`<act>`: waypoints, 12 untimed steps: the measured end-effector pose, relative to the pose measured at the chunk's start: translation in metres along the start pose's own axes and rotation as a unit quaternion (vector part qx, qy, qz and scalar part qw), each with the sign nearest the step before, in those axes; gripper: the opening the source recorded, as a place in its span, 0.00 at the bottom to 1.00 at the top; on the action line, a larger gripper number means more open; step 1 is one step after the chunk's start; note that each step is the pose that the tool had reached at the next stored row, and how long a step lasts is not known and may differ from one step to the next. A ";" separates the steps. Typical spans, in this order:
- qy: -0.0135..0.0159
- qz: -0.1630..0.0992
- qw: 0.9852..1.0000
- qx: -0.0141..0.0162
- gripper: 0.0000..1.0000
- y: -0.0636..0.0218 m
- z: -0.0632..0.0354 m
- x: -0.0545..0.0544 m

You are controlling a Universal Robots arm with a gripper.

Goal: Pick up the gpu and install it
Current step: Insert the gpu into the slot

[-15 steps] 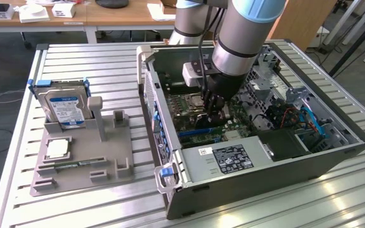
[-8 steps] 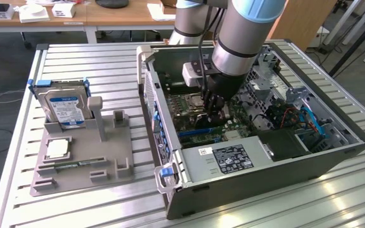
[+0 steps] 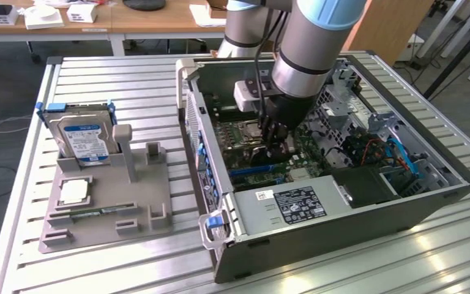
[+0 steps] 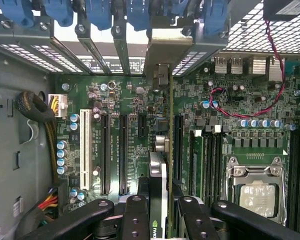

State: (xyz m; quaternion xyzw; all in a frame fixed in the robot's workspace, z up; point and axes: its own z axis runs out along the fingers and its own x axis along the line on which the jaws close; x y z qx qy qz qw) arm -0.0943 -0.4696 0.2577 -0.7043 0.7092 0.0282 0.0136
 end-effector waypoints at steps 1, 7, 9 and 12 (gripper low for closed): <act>0.000 0.000 1.000 0.000 0.27 0.0000 0.0005 0.000; 0.000 0.000 1.000 -0.001 0.27 0.0006 0.0026 0.000; 0.000 0.000 1.000 -0.001 0.27 0.0010 0.0032 -0.001; 0.000 0.000 1.000 -0.001 0.27 0.0011 0.0034 -0.001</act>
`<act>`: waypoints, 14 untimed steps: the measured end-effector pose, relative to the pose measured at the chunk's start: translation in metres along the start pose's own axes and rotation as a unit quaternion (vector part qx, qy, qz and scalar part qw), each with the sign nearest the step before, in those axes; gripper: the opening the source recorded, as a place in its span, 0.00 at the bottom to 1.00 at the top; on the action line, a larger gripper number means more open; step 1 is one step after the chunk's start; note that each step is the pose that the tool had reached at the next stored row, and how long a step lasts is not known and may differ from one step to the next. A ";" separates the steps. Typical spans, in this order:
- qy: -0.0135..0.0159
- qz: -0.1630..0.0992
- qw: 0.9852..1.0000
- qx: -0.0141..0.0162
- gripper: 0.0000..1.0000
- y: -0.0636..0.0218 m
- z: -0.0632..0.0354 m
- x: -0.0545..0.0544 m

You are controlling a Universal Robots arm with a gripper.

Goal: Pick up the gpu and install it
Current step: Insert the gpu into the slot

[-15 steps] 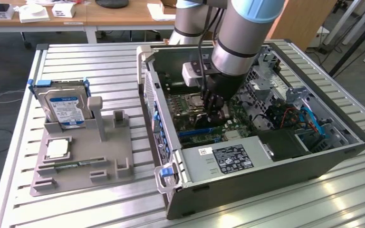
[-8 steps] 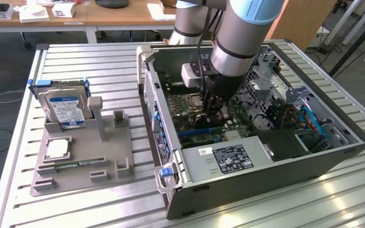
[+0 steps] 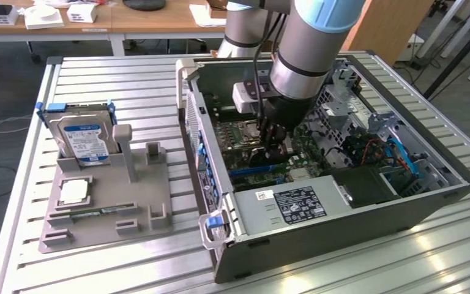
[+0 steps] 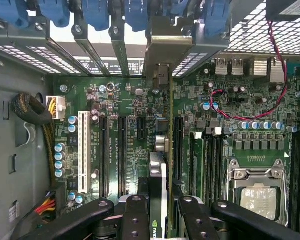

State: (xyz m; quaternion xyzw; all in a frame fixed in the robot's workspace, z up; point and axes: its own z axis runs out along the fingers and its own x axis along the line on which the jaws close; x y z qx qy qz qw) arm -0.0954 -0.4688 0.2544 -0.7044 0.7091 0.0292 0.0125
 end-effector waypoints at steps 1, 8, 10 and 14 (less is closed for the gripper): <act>0.000 0.000 1.000 0.000 0.27 0.0000 0.0001 0.000; 0.000 0.000 1.000 0.000 0.27 0.0003 0.0018 -0.003; 0.000 0.000 1.000 0.000 0.27 0.0009 0.0020 -0.003; 0.000 0.000 1.000 0.000 0.27 0.0019 0.0033 -0.003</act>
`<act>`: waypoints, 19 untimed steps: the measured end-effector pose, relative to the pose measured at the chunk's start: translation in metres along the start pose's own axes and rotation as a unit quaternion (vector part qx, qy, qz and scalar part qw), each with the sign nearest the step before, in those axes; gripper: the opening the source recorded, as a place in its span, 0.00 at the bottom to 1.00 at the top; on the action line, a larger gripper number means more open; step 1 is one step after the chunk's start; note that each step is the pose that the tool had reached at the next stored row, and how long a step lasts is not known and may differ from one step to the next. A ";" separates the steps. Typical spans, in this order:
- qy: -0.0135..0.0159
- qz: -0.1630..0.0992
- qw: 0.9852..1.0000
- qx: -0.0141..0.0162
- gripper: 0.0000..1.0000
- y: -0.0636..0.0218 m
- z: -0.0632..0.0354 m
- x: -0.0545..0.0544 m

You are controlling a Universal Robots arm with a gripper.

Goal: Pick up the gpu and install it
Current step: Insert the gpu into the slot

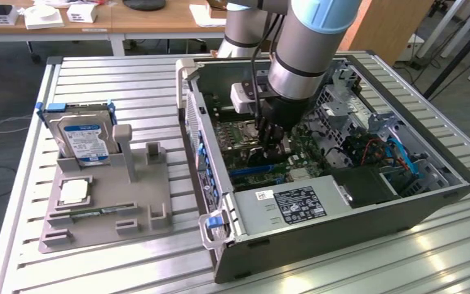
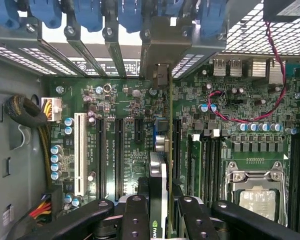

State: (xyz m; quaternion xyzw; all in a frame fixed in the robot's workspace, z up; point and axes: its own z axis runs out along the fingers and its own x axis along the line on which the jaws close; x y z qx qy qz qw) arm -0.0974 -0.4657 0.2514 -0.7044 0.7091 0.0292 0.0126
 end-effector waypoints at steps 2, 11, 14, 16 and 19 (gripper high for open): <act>0.000 0.000 1.000 0.000 0.27 0.0000 0.0008 0.000; -0.001 0.000 1.000 -0.001 0.27 0.0015 0.0022 0.000; -0.001 0.000 1.000 0.000 0.27 0.0016 0.0022 0.000; -0.001 0.000 1.000 0.001 0.27 0.0015 0.0022 0.000; -0.001 0.000 1.000 0.001 0.27 0.0016 0.0022 0.000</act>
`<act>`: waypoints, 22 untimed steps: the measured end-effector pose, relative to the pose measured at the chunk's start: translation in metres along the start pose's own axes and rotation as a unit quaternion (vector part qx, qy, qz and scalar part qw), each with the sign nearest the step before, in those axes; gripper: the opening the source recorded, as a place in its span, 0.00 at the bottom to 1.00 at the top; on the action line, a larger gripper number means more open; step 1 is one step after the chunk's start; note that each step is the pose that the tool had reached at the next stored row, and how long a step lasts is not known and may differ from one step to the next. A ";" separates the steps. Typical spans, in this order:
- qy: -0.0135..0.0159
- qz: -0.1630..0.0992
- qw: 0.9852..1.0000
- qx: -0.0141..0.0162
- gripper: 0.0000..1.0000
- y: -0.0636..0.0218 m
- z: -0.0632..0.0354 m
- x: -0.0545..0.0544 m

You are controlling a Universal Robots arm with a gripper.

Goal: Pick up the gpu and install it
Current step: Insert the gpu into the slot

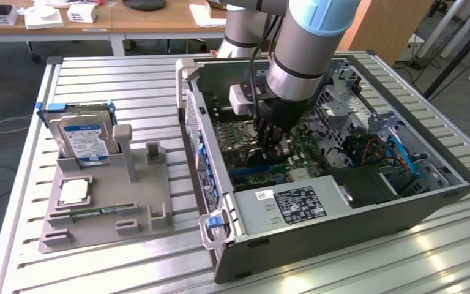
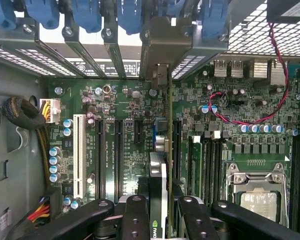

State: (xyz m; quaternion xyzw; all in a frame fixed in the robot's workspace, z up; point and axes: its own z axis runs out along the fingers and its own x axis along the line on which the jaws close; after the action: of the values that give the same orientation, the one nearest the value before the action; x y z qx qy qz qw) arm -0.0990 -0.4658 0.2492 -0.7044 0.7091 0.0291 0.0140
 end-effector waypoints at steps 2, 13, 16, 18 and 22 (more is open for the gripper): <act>0.000 0.000 1.000 0.000 0.27 0.0000 -0.0001 0.000; 0.000 0.000 1.000 0.002 0.27 -0.0004 -0.0001 0.001; 0.000 0.000 1.000 0.005 0.27 0.0016 0.0002 0.001; 0.000 0.000 1.000 0.006 0.27 0.0025 0.0004 0.000; 0.000 0.000 1.000 0.006 0.27 0.0025 0.0004 0.001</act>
State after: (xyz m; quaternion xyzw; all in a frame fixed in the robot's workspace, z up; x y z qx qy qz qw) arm -0.1015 -0.4664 0.2487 -0.7045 0.7090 0.0251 0.0180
